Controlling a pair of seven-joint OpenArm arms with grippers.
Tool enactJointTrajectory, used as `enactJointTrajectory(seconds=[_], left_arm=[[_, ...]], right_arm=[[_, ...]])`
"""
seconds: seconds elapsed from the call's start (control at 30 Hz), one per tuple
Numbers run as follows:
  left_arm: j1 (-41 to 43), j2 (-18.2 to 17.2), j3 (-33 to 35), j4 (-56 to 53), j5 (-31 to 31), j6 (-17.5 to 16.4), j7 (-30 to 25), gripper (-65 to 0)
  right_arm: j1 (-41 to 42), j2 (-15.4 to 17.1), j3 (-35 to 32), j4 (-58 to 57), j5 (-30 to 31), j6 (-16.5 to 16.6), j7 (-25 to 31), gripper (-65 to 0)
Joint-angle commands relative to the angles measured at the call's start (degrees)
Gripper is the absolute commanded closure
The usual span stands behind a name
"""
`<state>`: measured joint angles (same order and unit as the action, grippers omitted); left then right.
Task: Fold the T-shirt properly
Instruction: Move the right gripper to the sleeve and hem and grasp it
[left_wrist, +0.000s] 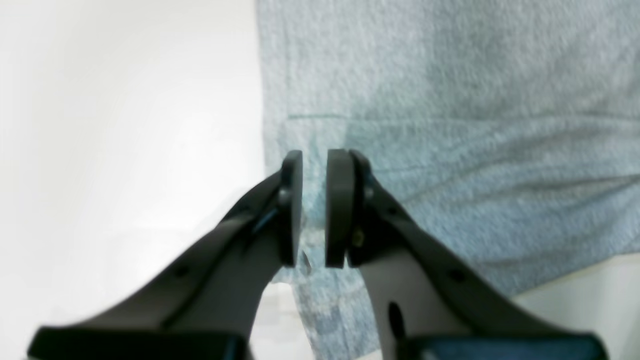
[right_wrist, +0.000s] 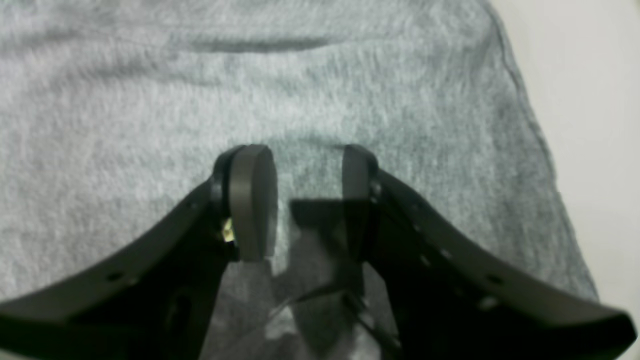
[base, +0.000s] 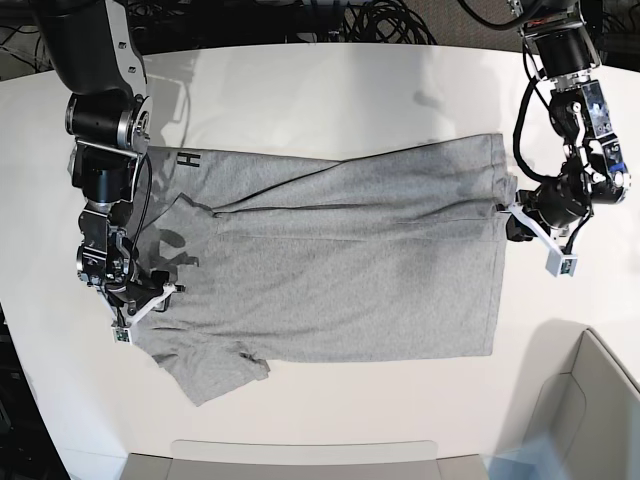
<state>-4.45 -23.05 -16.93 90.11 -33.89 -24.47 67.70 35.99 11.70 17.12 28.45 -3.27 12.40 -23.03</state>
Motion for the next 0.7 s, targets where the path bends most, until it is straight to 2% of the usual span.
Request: enactJointTrajectory(seconds=[0.0,0.07,0.23,0.3,0.4,0.67], left_arm=[[-1.0,-1.1,-0.3,0.9,-0.4,0.0,-0.8,-8.0],[-1.0,-1.1,-0.4,0.9,-0.4,0.0,-0.8,-8.0],[-1.0,-1.1,-0.7,0.9,-0.4,0.0,-0.8,-8.0],[-1.0,-1.1,-0.7,0.8,-0.4,0.0,-0.9,-8.0],[-1.0,-1.1,-0.4,0.8,-0.4,0.0,-1.0,-8.0],[-1.2,-1.1,-0.4,0.8,-0.4,0.0,-1.0,-8.0]], right_arm=[[1.1,0.4,0.1,-0.1,-0.2,0.1,-1.5,-24.2],[-1.2,0.0,0.1,0.0,-0.2,0.1,-2.9,-24.2],[-6.0,-0.1,0.1,0.4,0.1,0.1,-10.5,-24.2],[-9.2,-1.5,0.1,3.8,0.1,0.1,-13.0,-24.2],[-15.5,-3.7,-0.2,14.1,-0.2,0.1,-17.1,-24.2],[-32.2,-10.3,-0.4,52.2,0.1,0.7,-31.5,-24.2]])
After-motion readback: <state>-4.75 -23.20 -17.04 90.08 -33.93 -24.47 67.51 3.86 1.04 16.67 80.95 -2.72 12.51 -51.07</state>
